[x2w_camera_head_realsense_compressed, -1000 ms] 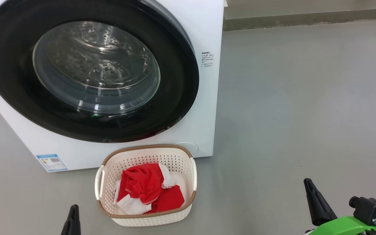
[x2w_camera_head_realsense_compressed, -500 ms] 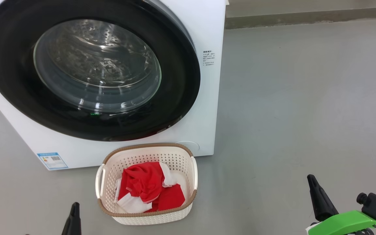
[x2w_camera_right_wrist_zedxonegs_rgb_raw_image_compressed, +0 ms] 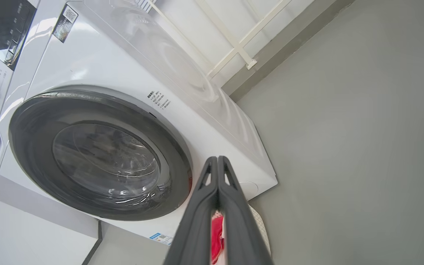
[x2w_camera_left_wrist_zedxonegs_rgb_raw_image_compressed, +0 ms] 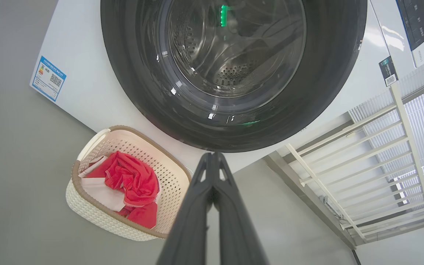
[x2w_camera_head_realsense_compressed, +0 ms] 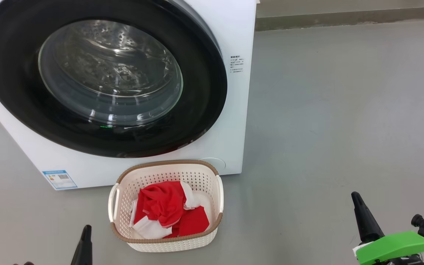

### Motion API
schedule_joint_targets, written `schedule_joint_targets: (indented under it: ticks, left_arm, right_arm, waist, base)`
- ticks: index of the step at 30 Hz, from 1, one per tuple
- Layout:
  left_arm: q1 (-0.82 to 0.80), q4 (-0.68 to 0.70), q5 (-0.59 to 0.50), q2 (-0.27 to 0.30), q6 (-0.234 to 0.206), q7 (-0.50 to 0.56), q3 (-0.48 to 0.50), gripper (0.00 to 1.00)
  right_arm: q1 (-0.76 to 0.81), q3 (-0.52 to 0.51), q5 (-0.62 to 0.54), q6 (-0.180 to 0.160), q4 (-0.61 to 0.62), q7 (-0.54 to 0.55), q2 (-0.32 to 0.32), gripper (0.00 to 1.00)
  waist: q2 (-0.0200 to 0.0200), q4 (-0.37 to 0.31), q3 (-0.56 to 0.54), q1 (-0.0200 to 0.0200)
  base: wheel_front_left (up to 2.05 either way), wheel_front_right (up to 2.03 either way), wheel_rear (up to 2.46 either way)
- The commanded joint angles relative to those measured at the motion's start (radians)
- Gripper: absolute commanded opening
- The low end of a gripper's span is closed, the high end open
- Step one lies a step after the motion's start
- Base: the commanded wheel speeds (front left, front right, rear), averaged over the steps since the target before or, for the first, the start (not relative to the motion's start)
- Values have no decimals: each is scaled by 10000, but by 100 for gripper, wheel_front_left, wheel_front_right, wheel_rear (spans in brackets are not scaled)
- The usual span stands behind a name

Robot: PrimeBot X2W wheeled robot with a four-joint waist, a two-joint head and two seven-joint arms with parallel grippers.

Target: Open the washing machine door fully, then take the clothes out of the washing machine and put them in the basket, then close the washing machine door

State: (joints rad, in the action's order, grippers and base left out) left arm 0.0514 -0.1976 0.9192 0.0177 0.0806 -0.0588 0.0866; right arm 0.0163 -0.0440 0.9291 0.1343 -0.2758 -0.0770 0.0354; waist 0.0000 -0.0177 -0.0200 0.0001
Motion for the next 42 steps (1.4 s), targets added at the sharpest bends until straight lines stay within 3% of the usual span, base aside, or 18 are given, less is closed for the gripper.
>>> schedule_joint_targets:
  ticks: [1, 42]
  left_arm:
    - [-534, 177, 445, 171, 139, 103, 160, 0]
    - [-1306, -300, 5135, 283, 402, 1281, 244, 0]
  right_arm:
    - [-492, 49, 417, -19, 278, 108, 175, 0]
    - [-1027, -382, 5149, -32, 308, 1322, 239, 0]
  waist:
    - [0, 7, 9, -1]
    - [0, 131, 170, -1]
  base:
    - [0, 0, 0]
    - [0, 0, 0]
